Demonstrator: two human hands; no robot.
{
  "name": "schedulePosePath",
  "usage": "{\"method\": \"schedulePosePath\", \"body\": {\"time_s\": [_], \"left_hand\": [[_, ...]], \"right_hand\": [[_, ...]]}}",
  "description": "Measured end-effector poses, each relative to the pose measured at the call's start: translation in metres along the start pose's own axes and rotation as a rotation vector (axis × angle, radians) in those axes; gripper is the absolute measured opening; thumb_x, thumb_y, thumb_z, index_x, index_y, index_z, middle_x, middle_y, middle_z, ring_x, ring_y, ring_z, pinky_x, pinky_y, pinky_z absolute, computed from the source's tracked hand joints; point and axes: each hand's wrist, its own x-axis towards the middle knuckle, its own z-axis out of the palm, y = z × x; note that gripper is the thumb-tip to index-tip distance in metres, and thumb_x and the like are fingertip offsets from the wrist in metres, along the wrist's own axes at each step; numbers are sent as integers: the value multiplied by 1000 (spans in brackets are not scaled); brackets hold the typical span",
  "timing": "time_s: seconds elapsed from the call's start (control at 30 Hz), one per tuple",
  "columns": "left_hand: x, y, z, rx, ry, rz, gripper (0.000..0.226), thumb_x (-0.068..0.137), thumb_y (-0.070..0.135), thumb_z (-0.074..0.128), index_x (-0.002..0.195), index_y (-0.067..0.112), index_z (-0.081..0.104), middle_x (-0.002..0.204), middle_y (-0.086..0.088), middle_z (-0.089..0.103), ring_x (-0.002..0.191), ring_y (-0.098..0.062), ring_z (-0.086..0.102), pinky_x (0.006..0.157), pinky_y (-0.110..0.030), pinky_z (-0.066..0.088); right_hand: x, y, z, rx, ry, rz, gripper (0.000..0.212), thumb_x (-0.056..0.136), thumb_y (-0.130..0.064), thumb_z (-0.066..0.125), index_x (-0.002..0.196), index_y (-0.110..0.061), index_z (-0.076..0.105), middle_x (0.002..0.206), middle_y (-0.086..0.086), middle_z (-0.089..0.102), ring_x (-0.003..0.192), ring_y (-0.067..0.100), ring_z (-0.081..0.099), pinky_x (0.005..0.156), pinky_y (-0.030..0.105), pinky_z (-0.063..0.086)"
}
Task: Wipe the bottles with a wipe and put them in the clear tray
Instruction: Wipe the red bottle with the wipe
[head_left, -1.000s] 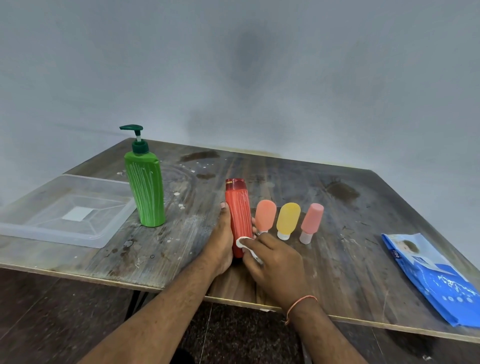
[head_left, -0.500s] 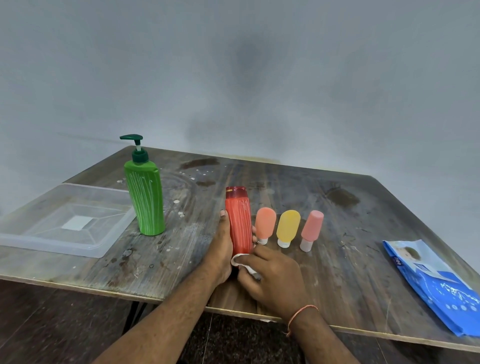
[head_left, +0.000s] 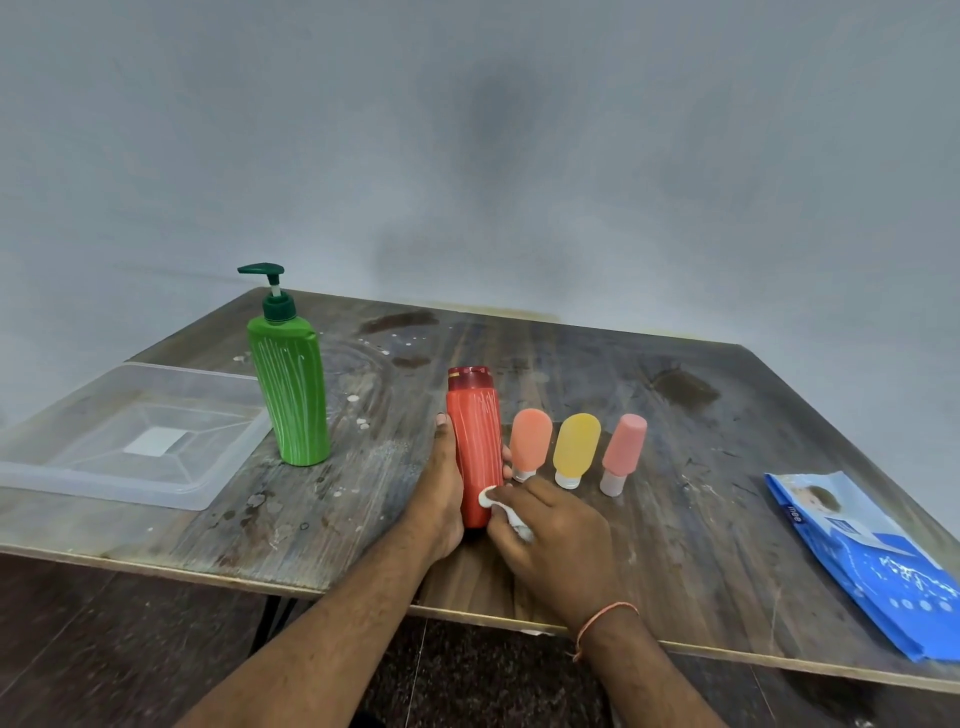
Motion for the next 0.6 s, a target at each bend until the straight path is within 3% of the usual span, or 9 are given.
{"method": "schedulePosePath", "body": {"time_s": [0.07,0.2,0.4,0.5,0.6], "left_hand": [[-2,0,0,-3,-5,-2,93,95,82,24,106,3,71,87,-14,72,74,-23,70,74,-38,60],[-2,0,3,-27,-9,13,93,96,82,23,104,2,70,85,-14,71,72,-23,68,73,-37,58],[-2,-1,1,-36,-19,11,92,96,82,25,109,2,70,92,-16,72,82,-27,71,86,-44,57],[-2,-1,3,-17,-13,10,93,97,80,23,100,1,71,89,-18,72,80,-28,70,85,-42,57],[-2,-1,3,-23,0,34,92,98,80,23,101,2,72,91,-18,72,84,-29,71,95,-48,55]], "right_hand": [[0,-1,-1,29,-24,-18,22,95,-30,71,115,-33,81,101,-13,74,87,12,71,67,35,59],[-1,-3,-2,51,-10,-27,18,89,-27,74,103,-34,82,97,-13,74,84,12,71,67,34,58],[0,-1,-2,41,-11,5,22,95,-30,70,115,-32,81,106,-12,76,94,11,72,72,34,60],[-1,-4,-3,61,-19,-10,19,90,-29,73,106,-33,82,99,-14,75,87,10,71,69,33,59],[0,-2,-3,25,24,44,16,90,-29,73,103,-31,81,101,-13,76,87,8,71,70,31,59]]}}
